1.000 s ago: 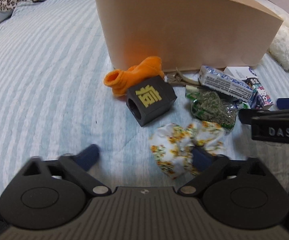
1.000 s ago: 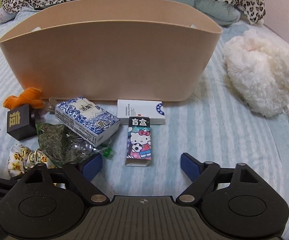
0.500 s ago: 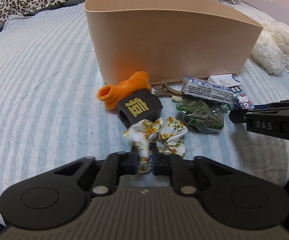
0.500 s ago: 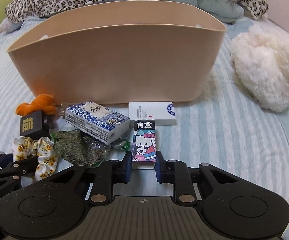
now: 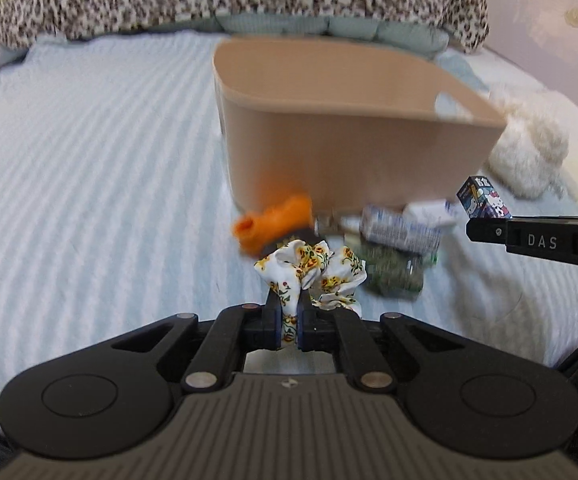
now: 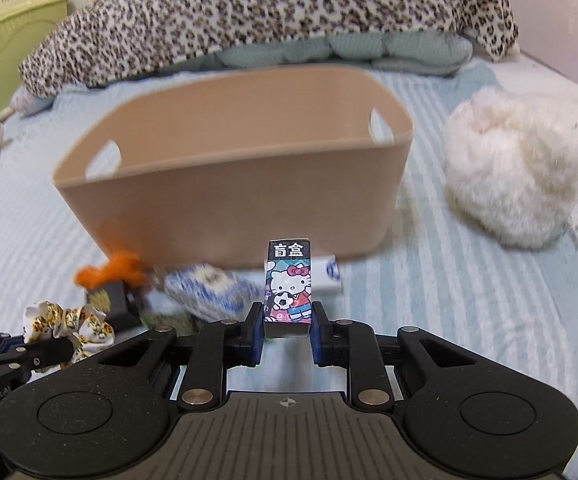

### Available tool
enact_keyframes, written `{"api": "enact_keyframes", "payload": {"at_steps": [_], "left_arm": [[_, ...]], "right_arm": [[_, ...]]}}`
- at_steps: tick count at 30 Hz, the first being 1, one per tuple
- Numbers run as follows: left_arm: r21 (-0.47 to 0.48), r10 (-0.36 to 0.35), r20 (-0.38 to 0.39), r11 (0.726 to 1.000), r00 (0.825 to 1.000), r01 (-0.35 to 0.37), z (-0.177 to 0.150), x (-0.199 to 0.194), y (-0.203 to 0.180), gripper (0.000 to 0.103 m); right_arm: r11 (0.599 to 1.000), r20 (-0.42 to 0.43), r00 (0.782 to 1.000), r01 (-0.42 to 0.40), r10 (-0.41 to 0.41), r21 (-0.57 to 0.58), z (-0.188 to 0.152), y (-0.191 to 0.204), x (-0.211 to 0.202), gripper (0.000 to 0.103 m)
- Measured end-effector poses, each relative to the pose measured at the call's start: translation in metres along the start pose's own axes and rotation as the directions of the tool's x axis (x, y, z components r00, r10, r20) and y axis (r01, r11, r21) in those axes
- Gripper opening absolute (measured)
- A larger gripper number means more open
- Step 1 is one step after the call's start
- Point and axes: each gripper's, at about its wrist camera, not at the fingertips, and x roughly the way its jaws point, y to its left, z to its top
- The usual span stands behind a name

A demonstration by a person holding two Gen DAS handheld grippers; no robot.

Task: Organize objects
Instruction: 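Carry both items into the beige basket and open both grippers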

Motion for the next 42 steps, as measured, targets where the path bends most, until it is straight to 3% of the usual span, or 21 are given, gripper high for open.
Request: {"api": "enact_keyframes", "payload": {"at_steps": [6, 14, 22, 27, 32, 34, 36, 37, 38, 39, 41, 42], "left_arm": [[-0.005, 0.044, 0.11, 0.999, 0.993, -0.044, 0.04, -0.019, 0.002, 0.008], [-0.046, 0.118, 0.231, 0.993, 0.966, -0.111, 0.096, -0.01, -0.006, 0.008], [-0.002, 0.187, 0.145, 0.982, 0.972, -0.189, 0.121, 0.059, -0.028, 0.008], [-0.001, 0.215, 0.055, 0.977, 0.975, -0.215, 0.121, 0.096, -0.028, 0.008], [0.035, 0.207, 0.013, 0.978, 0.978, -0.208, 0.119, 0.108, -0.031, 0.009], [0.039, 0.194, 0.003, 0.98, 0.981, -0.194, 0.12, 0.107, -0.03, 0.013], [0.047, 0.191, 0.012, 0.98, 0.981, -0.191, 0.12, 0.101, -0.031, 0.018], [0.052, 0.191, 0.016, 0.98, 0.982, -0.191, 0.122, 0.097, -0.032, 0.022], [0.055, 0.185, 0.013, 0.981, 0.983, -0.186, 0.123, 0.092, -0.032, 0.036], [0.051, 0.19, -0.001, 0.981, 0.982, -0.189, 0.124, 0.088, -0.033, 0.059], [0.031, 0.183, -0.005, 0.983, 0.983, -0.183, 0.124, 0.074, -0.033, 0.073], [0.024, 0.174, -0.001, 0.984, 0.985, -0.174, 0.125, 0.067, -0.033, 0.073]], "right_arm": [[1.0, 0.088, 0.996, 0.002, 0.0, -0.031, 0.031, 0.0, -0.016, 0.021], [0.999, 0.143, 0.989, -0.024, 0.028, -0.031, 0.072, -0.009, -0.015, 0.021], [0.999, 0.117, 0.993, -0.032, 0.033, -0.006, 0.097, -0.016, 0.021, 0.021], [0.999, 0.064, 0.998, 0.011, -0.008, -0.051, 0.1, -0.008, 0.051, 0.021], [0.991, 0.026, 0.997, 0.073, -0.07, -0.114, 0.092, -0.002, 0.077, 0.021], [0.992, 0.011, 0.998, 0.068, -0.067, -0.102, 0.092, -0.004, 0.08, 0.032], [0.993, 0.022, 0.998, 0.067, -0.065, -0.096, 0.093, -0.004, 0.077, 0.037], [0.994, 0.027, 0.998, 0.064, -0.062, -0.093, 0.093, -0.004, 0.074, 0.045], [0.994, 0.036, 0.998, 0.059, -0.056, -0.093, 0.092, -0.003, 0.069, 0.055], [0.994, 0.045, 0.997, 0.059, -0.055, -0.091, 0.093, -0.003, 0.066, 0.061], [0.995, 0.064, 0.997, 0.053, -0.048, -0.085, 0.092, -0.003, 0.055, 0.074], [0.996, 0.067, 0.997, 0.046, -0.04, -0.081, 0.092, -0.003, 0.05, 0.076]]}}
